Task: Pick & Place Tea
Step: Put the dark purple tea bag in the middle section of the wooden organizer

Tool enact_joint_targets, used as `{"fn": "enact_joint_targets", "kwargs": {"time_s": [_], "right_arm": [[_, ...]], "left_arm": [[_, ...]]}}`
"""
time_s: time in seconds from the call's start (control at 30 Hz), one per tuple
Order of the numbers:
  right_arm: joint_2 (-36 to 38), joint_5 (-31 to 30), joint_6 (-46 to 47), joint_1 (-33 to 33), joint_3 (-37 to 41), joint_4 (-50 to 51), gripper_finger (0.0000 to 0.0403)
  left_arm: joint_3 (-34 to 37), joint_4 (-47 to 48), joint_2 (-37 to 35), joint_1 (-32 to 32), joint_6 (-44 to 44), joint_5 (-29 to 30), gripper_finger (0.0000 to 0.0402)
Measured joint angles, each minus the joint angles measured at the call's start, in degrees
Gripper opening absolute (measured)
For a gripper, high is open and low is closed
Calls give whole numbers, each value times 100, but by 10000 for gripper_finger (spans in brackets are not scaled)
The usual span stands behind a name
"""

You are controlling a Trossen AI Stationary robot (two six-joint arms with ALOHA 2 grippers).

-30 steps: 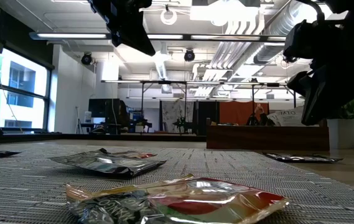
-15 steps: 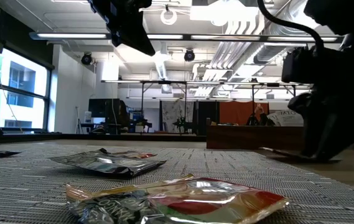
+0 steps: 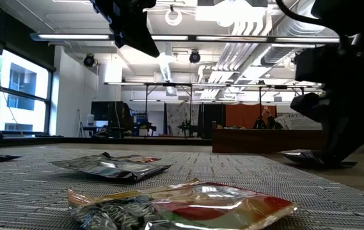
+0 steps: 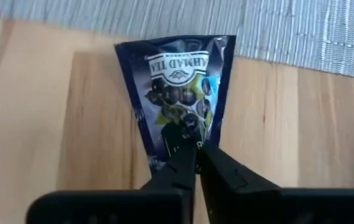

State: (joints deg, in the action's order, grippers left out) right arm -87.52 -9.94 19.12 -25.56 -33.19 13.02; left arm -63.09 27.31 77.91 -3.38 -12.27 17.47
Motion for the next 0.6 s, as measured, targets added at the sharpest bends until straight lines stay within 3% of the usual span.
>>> {"fn": "enact_joint_targets", "kwargs": {"time_s": [0.13, 0.4, 0.5, 0.6], "right_arm": [[460, -376, -694, -20, -120, 725, 30], [837, -2833, -3166, 77, -1990, 4354, 7], [824, -3681, -3917, 307, -2499, 4899, 16], [813, -4131, -5232, 643, -2633, 4858, 14]], "left_arm": [[0, 0, 0, 0, -2, 0, 1], [0, -3, 0, 0, -1, 2, 1], [0, 24, 0, 0, -2, 2, 1], [0, 24, 0, 0, -1, 4, 1]]}}
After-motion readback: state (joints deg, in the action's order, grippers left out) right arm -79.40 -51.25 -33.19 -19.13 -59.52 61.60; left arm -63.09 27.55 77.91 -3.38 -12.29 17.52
